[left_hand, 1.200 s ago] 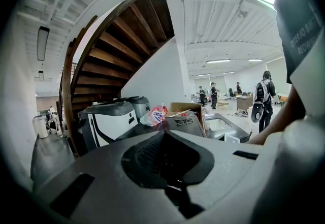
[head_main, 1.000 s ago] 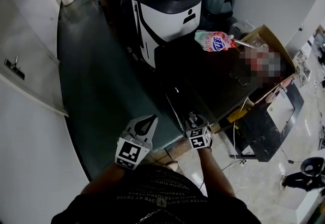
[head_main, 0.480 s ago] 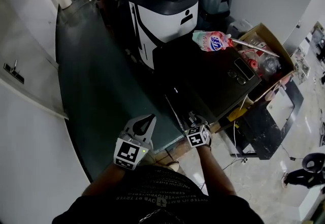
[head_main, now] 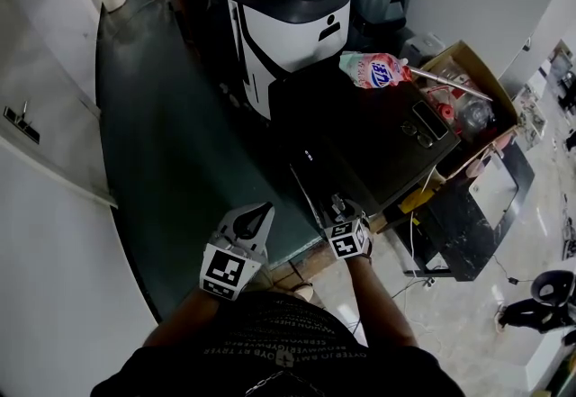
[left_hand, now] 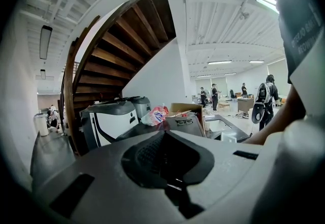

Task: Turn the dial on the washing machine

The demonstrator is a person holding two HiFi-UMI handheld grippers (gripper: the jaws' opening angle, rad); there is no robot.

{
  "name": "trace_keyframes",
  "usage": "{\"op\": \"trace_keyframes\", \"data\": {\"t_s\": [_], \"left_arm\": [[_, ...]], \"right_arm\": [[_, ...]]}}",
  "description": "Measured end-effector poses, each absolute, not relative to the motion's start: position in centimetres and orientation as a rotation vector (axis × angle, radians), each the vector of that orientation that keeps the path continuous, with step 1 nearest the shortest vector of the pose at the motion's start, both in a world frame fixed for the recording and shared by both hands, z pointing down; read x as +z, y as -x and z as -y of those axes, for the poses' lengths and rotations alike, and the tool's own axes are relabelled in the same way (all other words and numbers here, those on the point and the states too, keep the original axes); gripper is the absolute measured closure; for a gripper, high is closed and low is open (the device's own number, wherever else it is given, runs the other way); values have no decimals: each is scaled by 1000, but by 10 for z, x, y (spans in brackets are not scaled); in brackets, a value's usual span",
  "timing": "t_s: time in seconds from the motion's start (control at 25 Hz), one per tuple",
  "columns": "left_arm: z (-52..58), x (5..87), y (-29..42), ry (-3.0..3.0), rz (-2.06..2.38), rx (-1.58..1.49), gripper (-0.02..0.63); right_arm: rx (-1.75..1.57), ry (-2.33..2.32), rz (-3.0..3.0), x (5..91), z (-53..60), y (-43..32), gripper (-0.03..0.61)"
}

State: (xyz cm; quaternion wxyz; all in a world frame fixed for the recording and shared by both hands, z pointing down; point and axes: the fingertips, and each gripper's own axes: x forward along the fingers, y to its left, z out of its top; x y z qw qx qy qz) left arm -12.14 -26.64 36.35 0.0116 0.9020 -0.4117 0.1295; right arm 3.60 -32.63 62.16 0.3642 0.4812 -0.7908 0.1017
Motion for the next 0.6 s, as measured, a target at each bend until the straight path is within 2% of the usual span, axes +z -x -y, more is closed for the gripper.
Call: {"op": "trace_keyframes", "data": {"t_s": [0.6], "left_arm": [[253, 364, 127, -2799, 1320, 401, 609]], "right_arm": [[316, -1224, 2000, 639, 318, -43, 356]]}}
